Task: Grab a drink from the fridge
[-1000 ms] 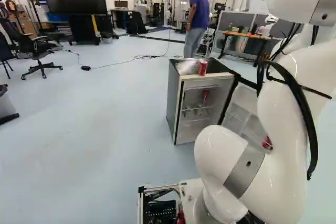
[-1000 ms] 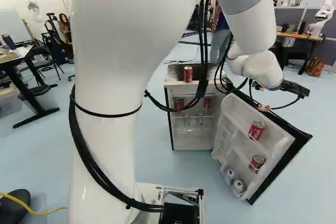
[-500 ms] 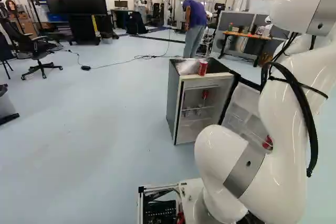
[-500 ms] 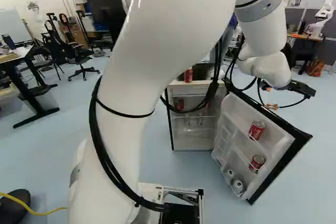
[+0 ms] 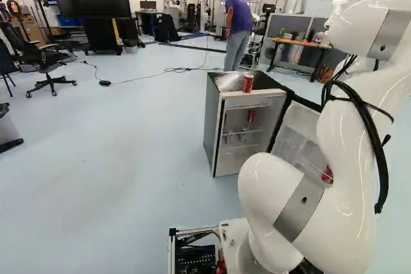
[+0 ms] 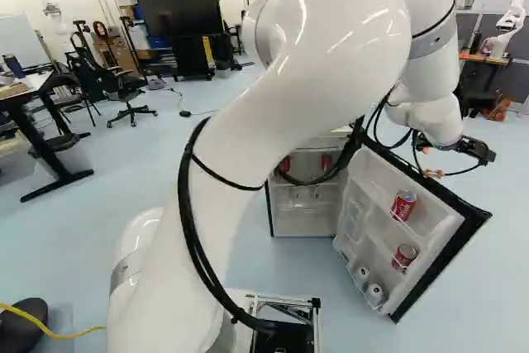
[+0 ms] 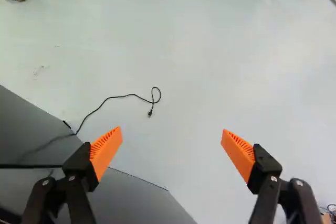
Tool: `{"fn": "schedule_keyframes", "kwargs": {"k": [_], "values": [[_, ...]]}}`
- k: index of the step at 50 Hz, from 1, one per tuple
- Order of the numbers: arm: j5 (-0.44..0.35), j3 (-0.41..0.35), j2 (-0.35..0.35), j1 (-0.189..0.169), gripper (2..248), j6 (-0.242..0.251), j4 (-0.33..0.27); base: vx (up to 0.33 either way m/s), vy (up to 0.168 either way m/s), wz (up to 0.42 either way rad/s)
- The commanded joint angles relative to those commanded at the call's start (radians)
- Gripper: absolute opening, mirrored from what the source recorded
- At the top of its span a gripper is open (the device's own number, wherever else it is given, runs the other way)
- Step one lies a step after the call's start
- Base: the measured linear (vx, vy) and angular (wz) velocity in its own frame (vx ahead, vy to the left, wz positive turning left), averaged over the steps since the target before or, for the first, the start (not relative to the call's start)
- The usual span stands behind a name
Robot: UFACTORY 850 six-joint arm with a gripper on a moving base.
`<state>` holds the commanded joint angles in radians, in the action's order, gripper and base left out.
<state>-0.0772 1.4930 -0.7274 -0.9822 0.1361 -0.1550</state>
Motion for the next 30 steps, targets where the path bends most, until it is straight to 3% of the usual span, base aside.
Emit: {"fn": "schedule_keyframes", "kwargs": {"k": [18, 30], "values": [[0.057, 0.136, -0.125, -0.001, 247, 0.0, 0.0, 0.0, 0.0, 0.0], [0.101, 0.164, -0.162, -0.001, 247, 0.0, 0.0, 0.0, 0.0, 0.0]]}}
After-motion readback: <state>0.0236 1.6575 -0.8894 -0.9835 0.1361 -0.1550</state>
